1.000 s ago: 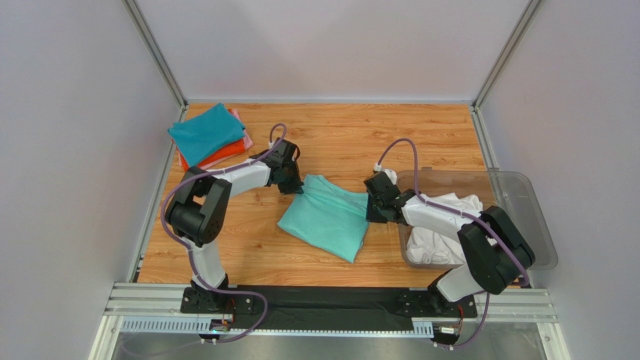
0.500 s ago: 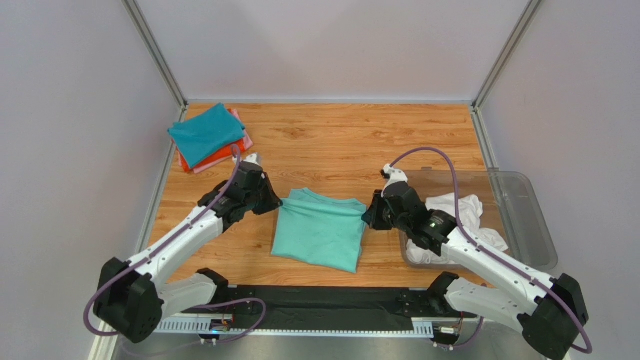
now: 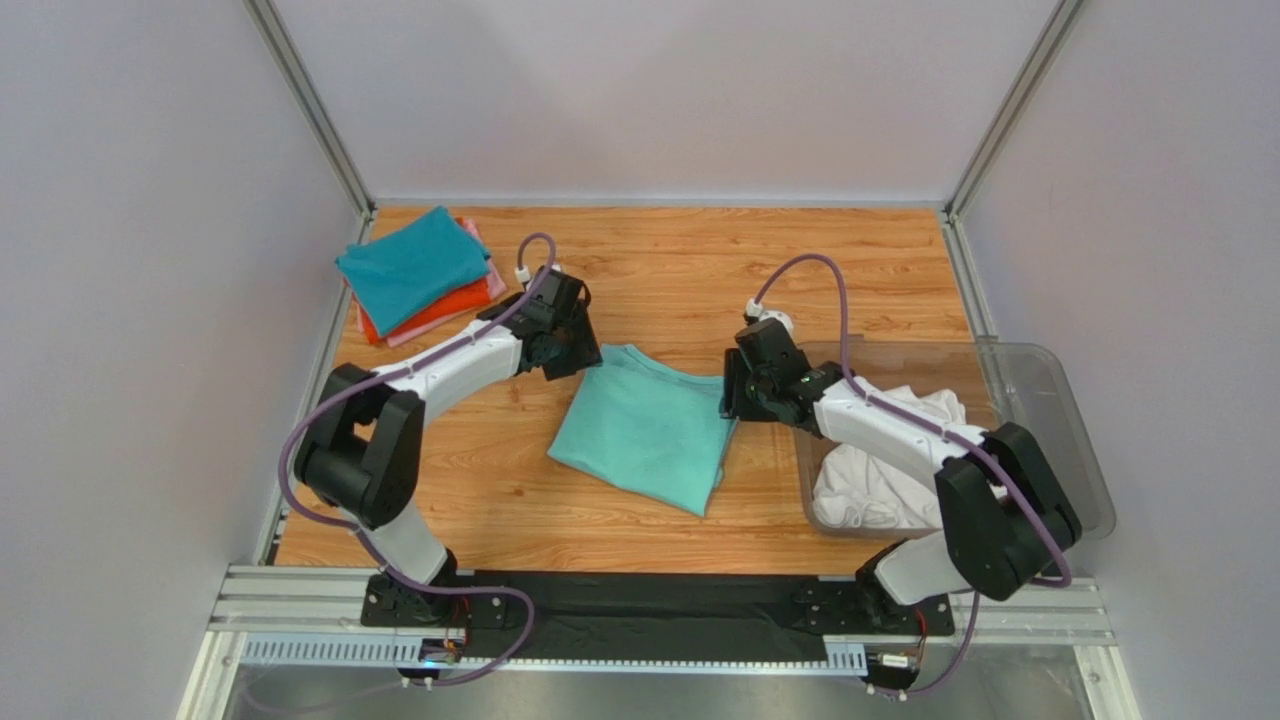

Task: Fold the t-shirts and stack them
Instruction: Fold the tshirt

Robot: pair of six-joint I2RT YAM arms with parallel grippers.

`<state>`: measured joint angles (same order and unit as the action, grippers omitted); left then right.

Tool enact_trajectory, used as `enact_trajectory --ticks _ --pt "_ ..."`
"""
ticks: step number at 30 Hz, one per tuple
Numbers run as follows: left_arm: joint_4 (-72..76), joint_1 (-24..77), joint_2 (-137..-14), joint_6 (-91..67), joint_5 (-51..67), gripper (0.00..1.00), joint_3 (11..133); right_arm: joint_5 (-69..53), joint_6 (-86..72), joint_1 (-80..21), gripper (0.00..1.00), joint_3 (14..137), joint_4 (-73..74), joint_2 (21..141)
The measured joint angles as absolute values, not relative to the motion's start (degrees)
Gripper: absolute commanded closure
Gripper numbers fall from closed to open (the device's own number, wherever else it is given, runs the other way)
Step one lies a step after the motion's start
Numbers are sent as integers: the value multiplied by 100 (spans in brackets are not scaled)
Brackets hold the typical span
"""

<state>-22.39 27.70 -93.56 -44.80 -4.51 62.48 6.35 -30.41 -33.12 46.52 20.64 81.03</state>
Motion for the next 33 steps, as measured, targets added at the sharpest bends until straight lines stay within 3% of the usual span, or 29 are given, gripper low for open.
enact_trajectory --ticks 2,4,7,9,10,21,33 --pt "-2244 2746 -9679 -4466 -451 12 6364 711 -2930 -3249 15 4814 2078 8368" --pt "-2318 2724 -9738 -4466 -456 11 6337 766 -2851 -3216 14 4974 2121 8545" --pt "-2344 2722 -9585 -4451 -469 0 6311 738 -2762 -3216 14 5153 2209 8606" --pt "-2344 2722 -9332 -4438 -467 0 6257 582 -2709 -3225 13 5186 2224 8521" --pt "-2346 2722 -9168 -4436 -460 0 6219 497 -2685 -3245 0 5186 2248 8447" --pt "-2069 2808 -7782 -4327 298 0 5533 -814 -2786 -3758 0 4906 1922 7301" --pt "-1483 2939 -8484 -4338 1212 0 4552 -539 -2961 -3778 0 4834 1730 8906"
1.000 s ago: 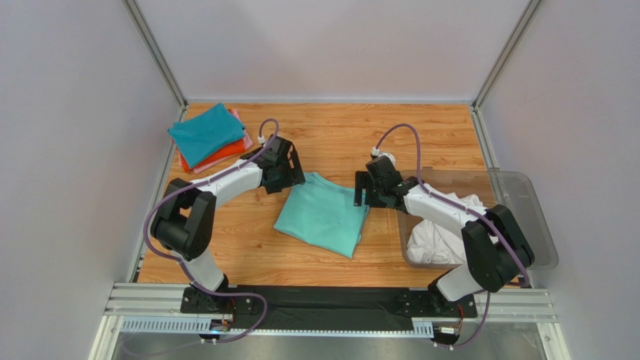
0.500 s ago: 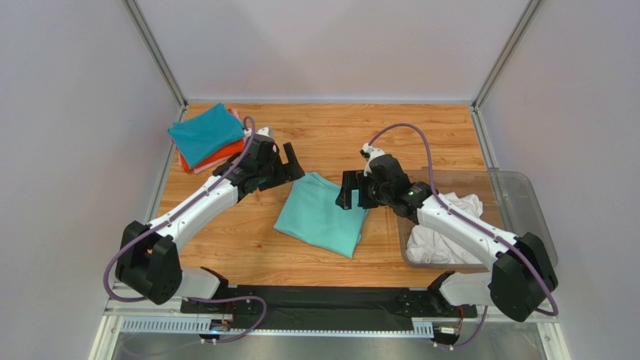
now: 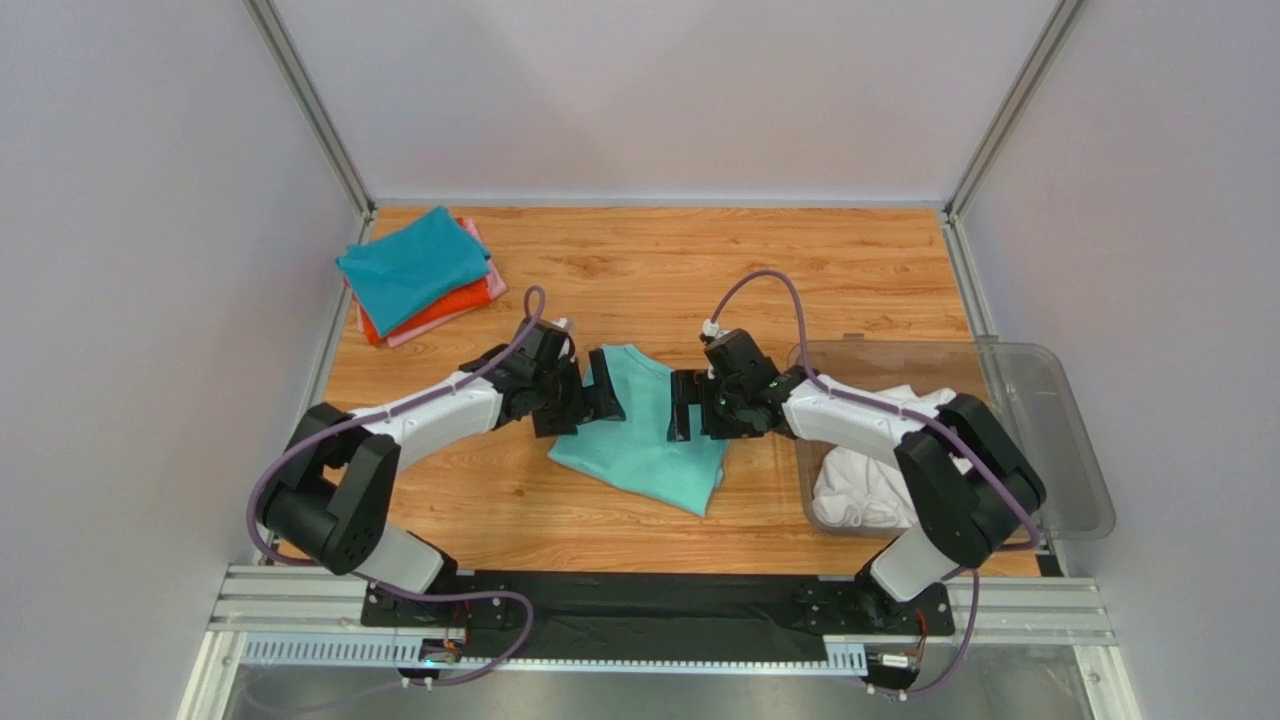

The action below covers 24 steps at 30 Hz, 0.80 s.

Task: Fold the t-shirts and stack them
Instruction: Fold the tshirt

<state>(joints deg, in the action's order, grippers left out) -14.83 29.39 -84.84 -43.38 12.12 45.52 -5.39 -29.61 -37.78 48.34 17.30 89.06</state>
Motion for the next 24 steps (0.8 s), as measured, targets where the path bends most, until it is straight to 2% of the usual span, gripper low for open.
enact_trajectory --ticks 7,13,18,24 --pt "-1035 2939 -8630 -4392 1367 0 4268 -272 -2926 -3774 0 5054 1662 9220" --pt "-1033 3133 -7926 -4539 1382 0 3726 -183 -2670 -3887 0 5074 1900 9050" --pt "-1758 3671 -6606 -4635 998 0 3579 495 -2359 -4554 0 5076 2449 7891" --pt "-2408 3736 -4703 -4661 307 0 3474 1208 -2418 -5448 0 4659 2486 5524"
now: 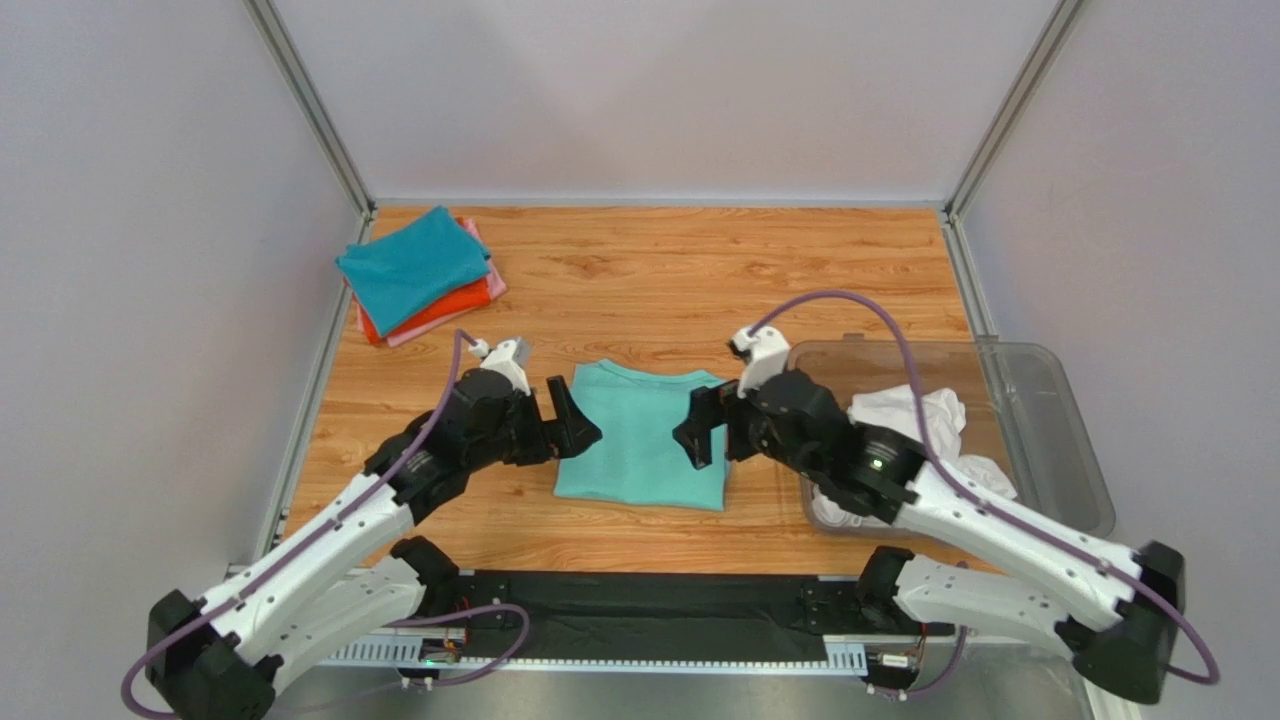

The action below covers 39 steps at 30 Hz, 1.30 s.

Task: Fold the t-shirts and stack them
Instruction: Fold the tshirt, then neatly place the folded tshirt to the corner

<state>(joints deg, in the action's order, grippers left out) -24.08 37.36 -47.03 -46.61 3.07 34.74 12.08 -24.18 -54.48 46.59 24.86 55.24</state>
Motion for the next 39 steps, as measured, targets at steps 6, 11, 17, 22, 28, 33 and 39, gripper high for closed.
enact_trajectory --ticks 6,11,17,22,28,33,39 --pt "-2939 3736 -4416 -4602 -624 0 3389 1634 -2978 -5498 0 3524 2370 3334" --pt "-2880 3734 -5170 -4438 -1109 0 3391 2169 -3520 -5500 0 2700 2126 1728" --pt "-2445 3500 -6257 -4296 -1173 0 3391 2331 -3815 -5496 0 2196 1990 320" --pt "-2224 3350 -7166 -4097 -1037 0 3664 2263 -3986 -5498 0 2001 1964 353" --pt "-1955 3336 -8036 -3966 -572 0 4082 2176 -4032 -5498 0 1968 1988 1037" --pt "-1859 3334 -8276 -3957 -325 11 4176 2156 -4029 -5498 0 1968 1990 1238" --pt "-1691 3328 -8573 -3920 -102 20 4368 2222 -3979 -5498 0 1946 2034 1035"
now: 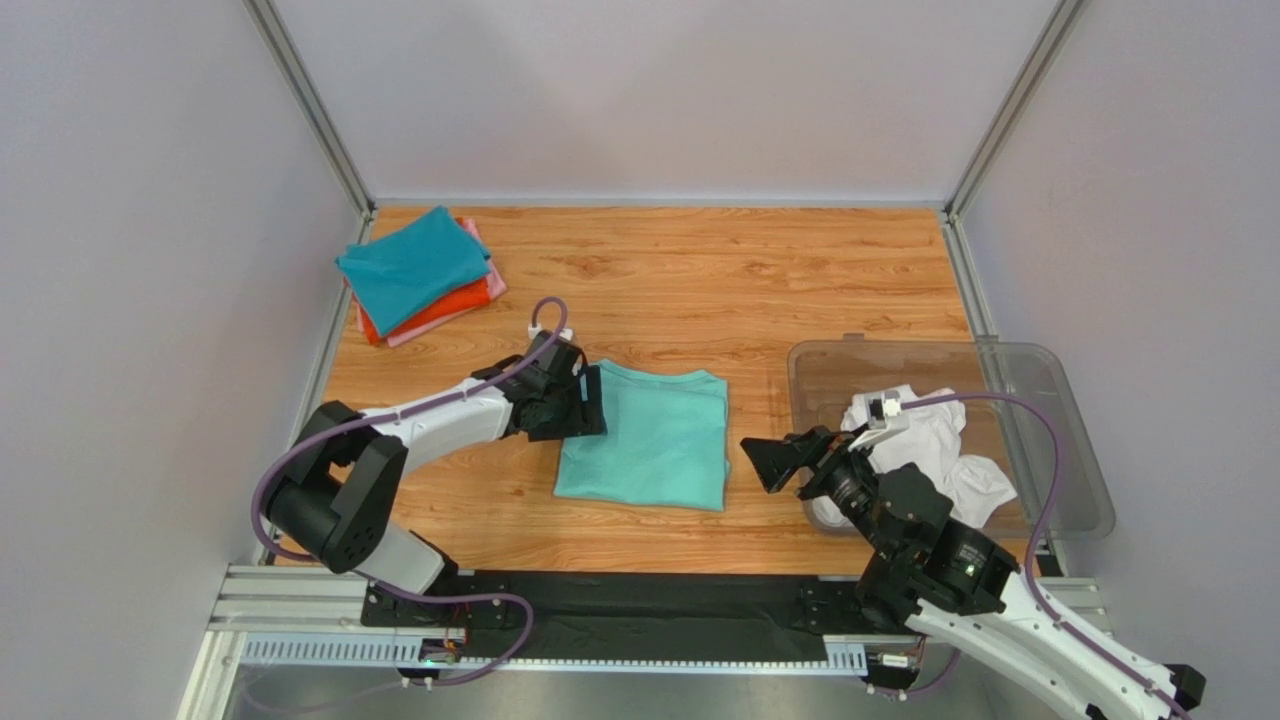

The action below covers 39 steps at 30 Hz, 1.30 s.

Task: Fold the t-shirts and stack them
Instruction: Neatly place the folded tshirt to the corner

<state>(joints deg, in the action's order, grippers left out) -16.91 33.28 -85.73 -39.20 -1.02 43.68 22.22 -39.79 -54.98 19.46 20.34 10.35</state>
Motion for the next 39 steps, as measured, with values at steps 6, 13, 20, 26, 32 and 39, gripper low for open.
enact_trajectory --ticks 6,13,20,26,32,39 --pt "-1472 3374 -8805 -3913 128 25 4493 2416 -3933 -5498 0 1824 2073 703" --pt "-1566 3701 -9354 -4012 -54 49 5011 2648 -3885 -5498 0 1787 2080 679" --pt "-1942 3848 -9859 -4132 -316 79 5596 2860 -3804 -5498 0 1782 2080 753" --pt "-2427 3968 -10296 -4152 -482 100 6257 3020 -3723 -5498 0 1761 2091 779" --pt "-3483 4040 -10586 -4091 -1369 100 6956 3170 -3634 -5498 0 1761 2117 799" --pt "-4727 3905 -10814 -3760 -2971 100 8138 3400 -3601 -5498 0 1761 2121 871"
